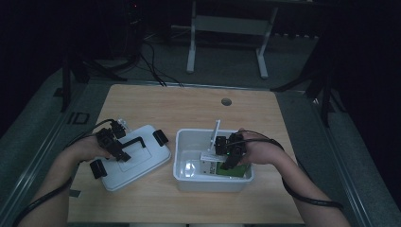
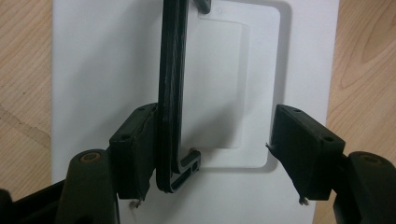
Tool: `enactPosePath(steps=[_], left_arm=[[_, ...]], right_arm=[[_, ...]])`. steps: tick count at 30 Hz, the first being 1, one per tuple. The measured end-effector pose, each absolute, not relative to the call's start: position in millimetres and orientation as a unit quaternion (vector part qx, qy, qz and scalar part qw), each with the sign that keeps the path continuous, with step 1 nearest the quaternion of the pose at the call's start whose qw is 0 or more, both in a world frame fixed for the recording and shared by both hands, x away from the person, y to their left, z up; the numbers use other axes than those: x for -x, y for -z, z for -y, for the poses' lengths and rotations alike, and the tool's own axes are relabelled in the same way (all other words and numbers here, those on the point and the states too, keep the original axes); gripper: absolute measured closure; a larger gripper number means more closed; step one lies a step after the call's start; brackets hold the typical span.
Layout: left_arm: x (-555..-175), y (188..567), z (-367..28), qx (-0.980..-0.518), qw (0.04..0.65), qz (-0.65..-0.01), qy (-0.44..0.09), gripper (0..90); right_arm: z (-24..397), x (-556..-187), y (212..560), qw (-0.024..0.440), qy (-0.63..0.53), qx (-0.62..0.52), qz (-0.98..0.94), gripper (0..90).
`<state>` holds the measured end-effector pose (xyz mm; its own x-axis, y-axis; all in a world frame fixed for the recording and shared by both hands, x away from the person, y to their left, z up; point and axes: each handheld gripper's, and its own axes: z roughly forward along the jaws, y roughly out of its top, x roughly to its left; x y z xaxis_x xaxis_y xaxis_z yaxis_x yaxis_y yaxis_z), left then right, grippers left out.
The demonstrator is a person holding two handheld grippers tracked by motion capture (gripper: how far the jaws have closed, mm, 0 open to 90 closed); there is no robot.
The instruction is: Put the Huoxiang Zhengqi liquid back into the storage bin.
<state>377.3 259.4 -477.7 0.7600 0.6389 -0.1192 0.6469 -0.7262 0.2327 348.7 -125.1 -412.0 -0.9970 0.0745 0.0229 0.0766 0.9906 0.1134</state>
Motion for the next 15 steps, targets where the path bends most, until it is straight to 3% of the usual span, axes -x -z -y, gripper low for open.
enactPosePath(steps=[15], left_arm=[[-378.0,479.4,-260.2,-0.929,0.129,-0.346,0.015,33.7]], right_arm=[[124.8,-357.7,443.7,0.028,0.045,0.043,0.998,63.5]])
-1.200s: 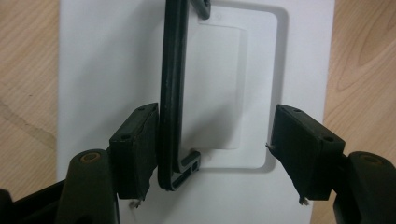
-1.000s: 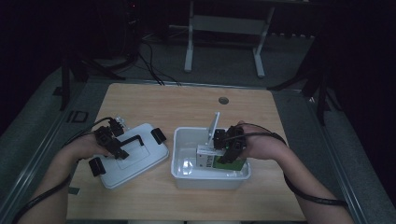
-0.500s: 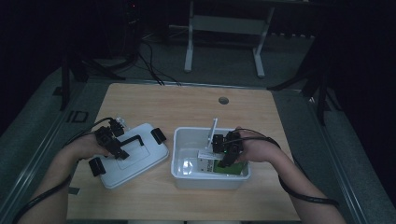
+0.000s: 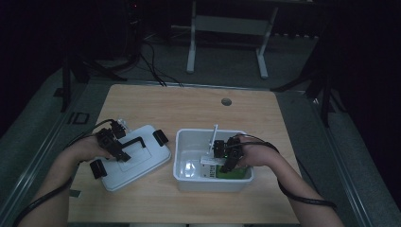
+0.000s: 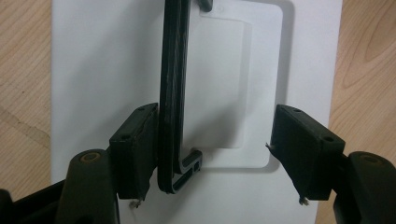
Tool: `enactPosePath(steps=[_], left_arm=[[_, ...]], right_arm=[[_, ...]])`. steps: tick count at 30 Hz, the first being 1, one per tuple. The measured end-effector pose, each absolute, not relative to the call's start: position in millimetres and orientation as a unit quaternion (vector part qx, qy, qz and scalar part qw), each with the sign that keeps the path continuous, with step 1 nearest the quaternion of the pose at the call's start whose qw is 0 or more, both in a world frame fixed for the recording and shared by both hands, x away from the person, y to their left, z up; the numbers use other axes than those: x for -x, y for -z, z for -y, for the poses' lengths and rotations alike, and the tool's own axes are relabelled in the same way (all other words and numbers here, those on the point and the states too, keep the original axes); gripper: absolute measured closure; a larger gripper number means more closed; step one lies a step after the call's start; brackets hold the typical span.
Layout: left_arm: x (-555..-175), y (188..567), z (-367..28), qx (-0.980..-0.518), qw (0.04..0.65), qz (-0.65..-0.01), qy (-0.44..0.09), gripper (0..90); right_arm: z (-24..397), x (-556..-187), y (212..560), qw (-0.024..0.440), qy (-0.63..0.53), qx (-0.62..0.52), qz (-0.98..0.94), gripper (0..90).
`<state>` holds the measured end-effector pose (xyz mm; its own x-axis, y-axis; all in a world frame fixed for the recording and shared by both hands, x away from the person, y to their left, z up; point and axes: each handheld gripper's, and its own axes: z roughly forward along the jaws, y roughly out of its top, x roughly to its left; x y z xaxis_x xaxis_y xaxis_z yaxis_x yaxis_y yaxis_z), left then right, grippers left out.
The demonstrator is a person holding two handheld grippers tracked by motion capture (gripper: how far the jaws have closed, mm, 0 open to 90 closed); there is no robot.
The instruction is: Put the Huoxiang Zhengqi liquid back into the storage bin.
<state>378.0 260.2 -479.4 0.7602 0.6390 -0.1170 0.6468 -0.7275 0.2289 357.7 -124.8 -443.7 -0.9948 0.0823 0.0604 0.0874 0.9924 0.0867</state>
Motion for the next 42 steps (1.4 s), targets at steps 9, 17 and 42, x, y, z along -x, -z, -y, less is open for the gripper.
enactPosePath(steps=[9,17,42], left_arm=[[-378.0,478.9,-261.1,-0.930,0.126,-0.345,0.013,33.7],[-377.0,477.5,-260.4,-0.930,0.128,-0.345,0.013,33.7],[-377.4,469.8,-257.8,-0.930,0.132,-0.342,-0.001,35.2]], right_arm=[[123.4,-358.5,454.8,0.036,0.039,0.040,0.998,63.2],[124.1,-357.6,454.8,0.038,0.032,0.040,0.998,62.0],[146.2,-353.2,394.5,0.014,0.067,0.055,0.996,54.6]])
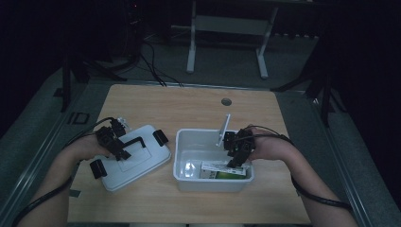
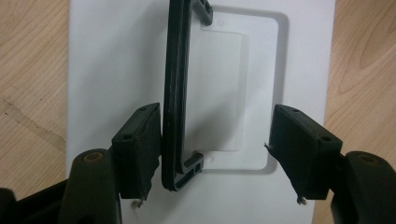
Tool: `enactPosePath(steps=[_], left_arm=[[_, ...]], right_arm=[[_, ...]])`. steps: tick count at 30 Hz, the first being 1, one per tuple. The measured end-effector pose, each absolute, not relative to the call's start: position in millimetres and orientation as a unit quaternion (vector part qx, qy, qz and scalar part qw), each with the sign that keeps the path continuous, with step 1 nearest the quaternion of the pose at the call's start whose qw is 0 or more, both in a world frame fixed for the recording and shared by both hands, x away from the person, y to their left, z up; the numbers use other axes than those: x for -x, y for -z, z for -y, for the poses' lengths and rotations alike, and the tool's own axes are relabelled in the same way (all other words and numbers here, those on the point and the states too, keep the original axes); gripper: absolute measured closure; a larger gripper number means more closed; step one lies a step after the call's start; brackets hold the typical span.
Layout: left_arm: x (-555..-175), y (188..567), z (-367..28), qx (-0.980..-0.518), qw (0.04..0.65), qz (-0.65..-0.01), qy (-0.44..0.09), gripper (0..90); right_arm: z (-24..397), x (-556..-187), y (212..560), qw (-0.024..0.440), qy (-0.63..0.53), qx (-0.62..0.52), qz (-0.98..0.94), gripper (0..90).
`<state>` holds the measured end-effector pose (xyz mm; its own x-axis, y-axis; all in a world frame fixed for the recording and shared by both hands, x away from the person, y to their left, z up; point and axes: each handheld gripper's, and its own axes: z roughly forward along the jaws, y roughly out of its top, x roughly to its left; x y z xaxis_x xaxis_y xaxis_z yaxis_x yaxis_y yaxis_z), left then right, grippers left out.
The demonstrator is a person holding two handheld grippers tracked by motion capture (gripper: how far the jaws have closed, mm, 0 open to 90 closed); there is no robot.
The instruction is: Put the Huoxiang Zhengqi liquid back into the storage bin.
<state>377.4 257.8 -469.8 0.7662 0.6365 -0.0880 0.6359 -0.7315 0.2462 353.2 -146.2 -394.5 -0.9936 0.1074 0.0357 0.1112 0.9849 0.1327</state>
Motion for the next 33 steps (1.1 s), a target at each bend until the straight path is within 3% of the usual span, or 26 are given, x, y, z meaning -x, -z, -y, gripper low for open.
enactPosePath(steps=[25,33], left_arm=[[-380.3,470.1,-255.5,-0.929,0.130,-0.347,0.000,39.5],[-380.7,471.3,-254.6,-0.930,0.136,-0.342,-0.001,44.5]], right_arm=[[199.3,-356.7,373.0,-0.021,0.098,0.092,0.991,33.0],[219.4,-359.9,378.2,-0.009,0.102,0.106,0.989,32.1]])
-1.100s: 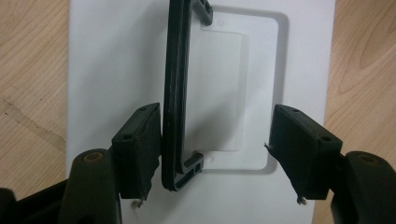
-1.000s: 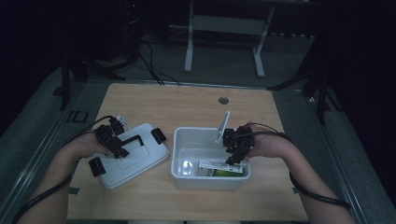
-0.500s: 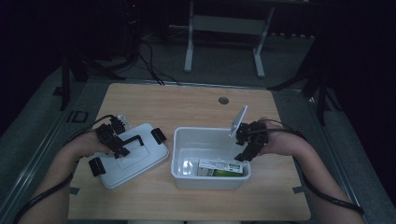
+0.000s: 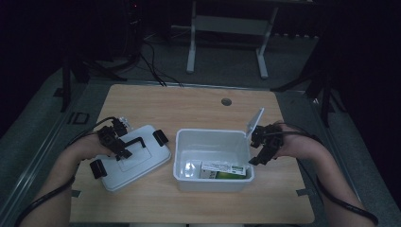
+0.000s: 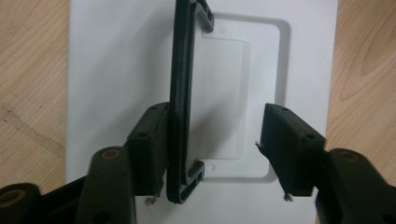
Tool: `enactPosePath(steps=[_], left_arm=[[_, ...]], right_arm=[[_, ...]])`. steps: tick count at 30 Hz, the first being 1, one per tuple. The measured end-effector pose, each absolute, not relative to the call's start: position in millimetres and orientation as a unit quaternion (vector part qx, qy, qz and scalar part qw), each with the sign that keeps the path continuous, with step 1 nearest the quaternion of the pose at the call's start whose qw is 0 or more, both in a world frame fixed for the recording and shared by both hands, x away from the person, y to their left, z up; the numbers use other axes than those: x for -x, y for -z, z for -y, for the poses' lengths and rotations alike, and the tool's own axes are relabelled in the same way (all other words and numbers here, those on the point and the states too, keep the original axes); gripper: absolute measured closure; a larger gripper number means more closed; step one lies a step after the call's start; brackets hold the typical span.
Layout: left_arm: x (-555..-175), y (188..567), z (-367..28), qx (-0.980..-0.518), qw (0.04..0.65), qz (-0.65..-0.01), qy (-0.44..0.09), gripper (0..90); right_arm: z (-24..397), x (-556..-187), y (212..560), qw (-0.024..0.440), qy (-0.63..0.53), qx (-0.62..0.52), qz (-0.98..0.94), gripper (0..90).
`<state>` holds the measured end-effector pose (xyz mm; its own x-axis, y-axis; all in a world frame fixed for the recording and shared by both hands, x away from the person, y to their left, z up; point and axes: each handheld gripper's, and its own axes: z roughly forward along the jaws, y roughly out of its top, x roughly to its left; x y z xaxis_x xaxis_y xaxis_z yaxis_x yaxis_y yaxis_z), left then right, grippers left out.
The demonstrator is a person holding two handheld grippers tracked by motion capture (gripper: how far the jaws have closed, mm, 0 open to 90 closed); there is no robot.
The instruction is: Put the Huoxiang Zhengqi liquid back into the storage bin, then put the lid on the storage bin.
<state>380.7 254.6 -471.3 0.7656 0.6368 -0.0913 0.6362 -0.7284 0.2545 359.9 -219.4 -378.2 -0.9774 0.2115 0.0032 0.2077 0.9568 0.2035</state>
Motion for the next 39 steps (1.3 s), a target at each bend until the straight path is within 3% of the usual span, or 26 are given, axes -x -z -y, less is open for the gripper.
enactPosePath(steps=[10,17,21,39], left_arm=[[-382.2,471.7,-254.2,-0.931,0.143,-0.336,0.004,57.8],[-384.5,477.2,-251.1,-0.931,0.134,-0.339,0.004,70.1],[-384.3,477.5,-249.8,-0.934,0.127,-0.335,0.005,81.6],[-383.0,472.7,-256.6,-0.935,0.133,-0.330,-0.001,84.3]], right_arm=[[247.3,-366.8,393.3,0.006,-0.105,-0.133,-0.986,18.3],[266.4,-373.5,405.3,0.019,-0.083,-0.156,-0.984,17.0],[271.4,-375.1,413.0,0.016,-0.076,-0.161,-0.984,17.1],[275.0,-377.2,452.4,0.001,-0.060,-0.168,-0.984,19.4]])
